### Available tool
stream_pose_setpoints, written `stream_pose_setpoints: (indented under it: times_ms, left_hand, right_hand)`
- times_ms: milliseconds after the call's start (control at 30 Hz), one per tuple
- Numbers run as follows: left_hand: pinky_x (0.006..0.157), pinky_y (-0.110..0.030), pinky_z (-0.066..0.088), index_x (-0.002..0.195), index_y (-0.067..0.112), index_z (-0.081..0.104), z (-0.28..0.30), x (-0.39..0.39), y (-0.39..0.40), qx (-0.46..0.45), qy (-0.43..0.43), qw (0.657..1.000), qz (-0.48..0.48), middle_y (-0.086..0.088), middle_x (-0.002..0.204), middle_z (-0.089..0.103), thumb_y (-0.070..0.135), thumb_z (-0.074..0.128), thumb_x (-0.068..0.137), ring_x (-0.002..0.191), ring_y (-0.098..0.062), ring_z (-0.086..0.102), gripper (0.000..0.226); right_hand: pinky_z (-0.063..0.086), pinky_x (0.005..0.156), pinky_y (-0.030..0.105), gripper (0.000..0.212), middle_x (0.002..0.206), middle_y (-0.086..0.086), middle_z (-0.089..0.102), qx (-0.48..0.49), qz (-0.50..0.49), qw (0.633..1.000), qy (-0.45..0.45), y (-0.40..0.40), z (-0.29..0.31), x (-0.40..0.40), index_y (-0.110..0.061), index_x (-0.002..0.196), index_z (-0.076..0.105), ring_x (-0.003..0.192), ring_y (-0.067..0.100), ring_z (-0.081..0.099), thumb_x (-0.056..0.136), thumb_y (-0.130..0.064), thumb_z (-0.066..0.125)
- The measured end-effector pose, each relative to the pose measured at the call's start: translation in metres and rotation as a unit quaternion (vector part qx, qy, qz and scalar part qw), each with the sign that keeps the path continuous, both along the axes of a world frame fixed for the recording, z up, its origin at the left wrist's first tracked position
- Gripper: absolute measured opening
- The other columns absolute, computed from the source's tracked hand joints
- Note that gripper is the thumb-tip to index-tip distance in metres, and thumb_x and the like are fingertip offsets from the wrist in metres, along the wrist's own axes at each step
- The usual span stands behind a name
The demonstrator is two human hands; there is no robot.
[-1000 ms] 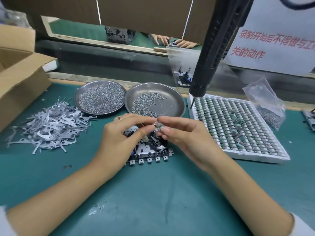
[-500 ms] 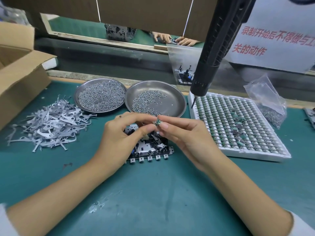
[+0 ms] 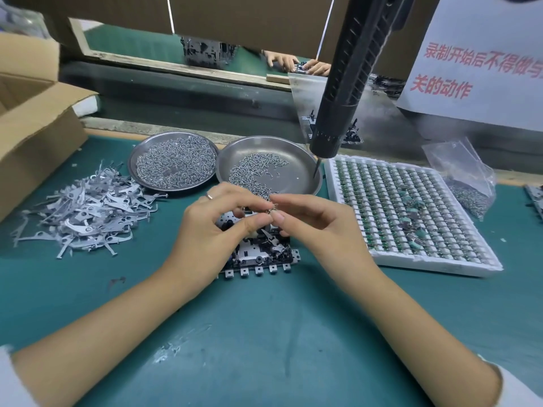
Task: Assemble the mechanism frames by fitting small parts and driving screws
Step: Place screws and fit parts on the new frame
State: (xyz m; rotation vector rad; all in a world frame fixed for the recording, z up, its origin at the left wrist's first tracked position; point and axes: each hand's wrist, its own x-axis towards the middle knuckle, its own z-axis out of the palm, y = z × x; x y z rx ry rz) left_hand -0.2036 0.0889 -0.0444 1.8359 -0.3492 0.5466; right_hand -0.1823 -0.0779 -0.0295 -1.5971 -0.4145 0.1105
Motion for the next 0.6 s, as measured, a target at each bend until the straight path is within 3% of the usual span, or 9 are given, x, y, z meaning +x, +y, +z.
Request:
stream_pose_setpoints:
  times_ms: [200, 334, 501, 601]
  left_hand:
    - [0.078, -0.014, 0.043, 0.096, 0.035, 0.062, 0.000, 0.000, 0.002, -0.013, 0.017, 1.000, 0.019, 0.006, 0.087, 0.060, 0.031, 0.074, 0.072, 0.081, -0.012, 0.055, 0.027]
    - [0.079, -0.013, 0.040, 0.099, 0.036, 0.061, 0.001, -0.001, 0.003, 0.003, 0.013, 1.000, 0.019, 0.008, 0.087, 0.059, 0.031, 0.074, 0.072, 0.081, -0.007, 0.053, 0.031]
    - [0.085, -0.027, 0.045, 0.105, 0.032, 0.061, 0.009, -0.001, 0.010, 0.068, 0.007, 0.998, 0.001, 0.012, 0.090, 0.059, 0.031, 0.072, 0.072, 0.082, -0.012, 0.055, 0.035]
    - [0.087, -0.040, 0.044, 0.107, 0.031, 0.061, 0.011, -0.003, 0.014, 0.124, -0.014, 0.992, 0.006, 0.017, 0.088, 0.059, 0.033, 0.074, 0.072, 0.083, -0.007, 0.054, 0.037]
  right_hand:
    - [0.049, 0.078, 0.014, 0.021, 0.093, -0.010, 0.074, -0.015, 0.014, 0.999, -0.041, 0.000, 0.000, -0.001, -0.025, 0.095, 0.075, 0.089, 0.003, 0.068, 0.085, -0.007, 0.068]
    - [0.050, 0.077, 0.017, 0.020, 0.090, -0.007, 0.075, -0.035, 0.003, 0.997, -0.064, 0.002, -0.001, -0.002, -0.023, 0.093, 0.076, 0.086, 0.005, 0.068, 0.084, -0.006, 0.070]
    - [0.051, 0.070, 0.034, 0.022, 0.084, 0.000, 0.074, -0.071, -0.027, 0.992, -0.105, 0.002, -0.005, -0.003, -0.022, 0.094, 0.075, 0.077, 0.024, 0.064, 0.082, -0.005, 0.071]
    - [0.052, 0.072, 0.035, 0.019, 0.083, -0.002, 0.074, -0.090, -0.026, 0.988, -0.125, 0.002, -0.006, -0.003, -0.018, 0.093, 0.076, 0.078, 0.023, 0.063, 0.081, -0.004, 0.073]
